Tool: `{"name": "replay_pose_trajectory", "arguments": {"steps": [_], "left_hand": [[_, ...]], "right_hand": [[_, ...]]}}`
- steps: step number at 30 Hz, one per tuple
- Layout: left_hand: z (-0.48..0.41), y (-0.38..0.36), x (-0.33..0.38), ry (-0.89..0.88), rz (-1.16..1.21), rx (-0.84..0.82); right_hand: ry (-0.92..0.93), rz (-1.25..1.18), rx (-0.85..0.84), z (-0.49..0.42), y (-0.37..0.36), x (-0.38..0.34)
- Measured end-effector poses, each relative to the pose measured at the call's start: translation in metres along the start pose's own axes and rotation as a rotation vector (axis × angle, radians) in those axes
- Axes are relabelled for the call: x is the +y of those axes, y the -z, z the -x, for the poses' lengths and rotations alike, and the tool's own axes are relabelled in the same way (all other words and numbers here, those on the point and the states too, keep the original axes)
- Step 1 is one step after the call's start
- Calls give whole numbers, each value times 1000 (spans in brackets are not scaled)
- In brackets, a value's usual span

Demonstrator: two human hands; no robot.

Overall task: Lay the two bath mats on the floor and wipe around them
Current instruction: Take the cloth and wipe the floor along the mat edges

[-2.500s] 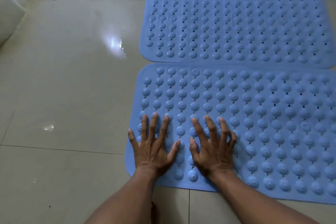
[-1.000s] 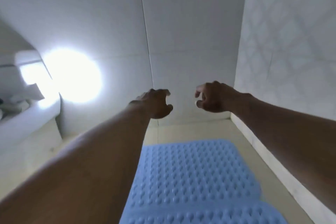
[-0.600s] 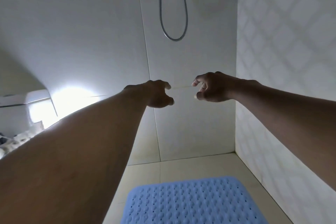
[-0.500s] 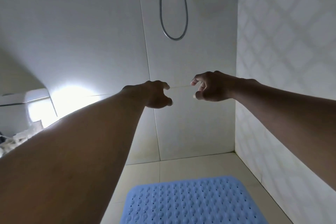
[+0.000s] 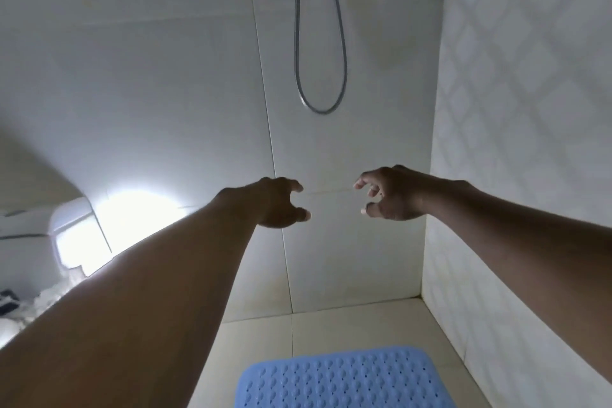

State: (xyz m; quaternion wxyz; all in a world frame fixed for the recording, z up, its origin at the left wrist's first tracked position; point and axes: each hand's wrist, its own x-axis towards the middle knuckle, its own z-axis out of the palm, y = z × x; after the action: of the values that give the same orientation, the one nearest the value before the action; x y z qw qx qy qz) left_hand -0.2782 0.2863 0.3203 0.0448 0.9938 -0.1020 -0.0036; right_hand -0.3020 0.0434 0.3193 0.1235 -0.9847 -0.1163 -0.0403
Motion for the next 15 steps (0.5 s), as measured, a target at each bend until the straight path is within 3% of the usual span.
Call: {"name": "replay_pose_trajectory", "arguments": {"steps": [9,15], "left_hand": [[-16,361,68,-49,-55,6],[-12,499,142,-128,-34,45]], "right_hand": [[-88,3,6,-41,348,-54],[-159,-2,49,-23,518,-48]]}}
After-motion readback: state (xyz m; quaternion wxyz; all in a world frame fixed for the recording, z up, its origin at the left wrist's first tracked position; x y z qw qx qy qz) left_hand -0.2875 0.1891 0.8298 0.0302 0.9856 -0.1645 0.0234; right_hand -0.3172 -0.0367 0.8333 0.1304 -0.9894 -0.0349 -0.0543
